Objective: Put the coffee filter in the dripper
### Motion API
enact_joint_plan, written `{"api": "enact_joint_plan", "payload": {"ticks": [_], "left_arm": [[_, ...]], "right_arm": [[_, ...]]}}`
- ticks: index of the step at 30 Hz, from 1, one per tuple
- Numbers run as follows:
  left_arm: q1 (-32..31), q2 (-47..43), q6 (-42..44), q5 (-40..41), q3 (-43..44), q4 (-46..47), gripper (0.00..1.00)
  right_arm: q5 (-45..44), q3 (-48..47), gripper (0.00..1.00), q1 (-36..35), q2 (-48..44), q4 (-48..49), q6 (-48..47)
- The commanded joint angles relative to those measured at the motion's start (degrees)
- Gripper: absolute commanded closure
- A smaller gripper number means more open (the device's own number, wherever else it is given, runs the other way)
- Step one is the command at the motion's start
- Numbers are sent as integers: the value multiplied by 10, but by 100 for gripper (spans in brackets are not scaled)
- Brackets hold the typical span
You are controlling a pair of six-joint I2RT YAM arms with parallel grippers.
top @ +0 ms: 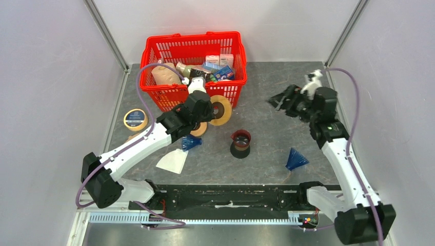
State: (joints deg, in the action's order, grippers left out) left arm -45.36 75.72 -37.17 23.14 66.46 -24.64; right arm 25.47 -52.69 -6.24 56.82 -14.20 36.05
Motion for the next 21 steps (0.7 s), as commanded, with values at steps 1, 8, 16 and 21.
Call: {"api": "enact_joint_plan", "payload": {"ticks": [1,8,16,21], "left_arm": [[-8,-12,21,-33,17,77,98],[-21,-27,24,-58,18,116,98],[-27,-22,24,-57,23,131,98],[-28,-22,24,-53,22,132,98]], "right_arm": [[20,-65,16,-108,25,43,-41],[19,-116,19,-177,118,57,-51],[-16,-142,38,-223,162,53,-58],[-49,-136,70,-238,157,50,-64]]}}
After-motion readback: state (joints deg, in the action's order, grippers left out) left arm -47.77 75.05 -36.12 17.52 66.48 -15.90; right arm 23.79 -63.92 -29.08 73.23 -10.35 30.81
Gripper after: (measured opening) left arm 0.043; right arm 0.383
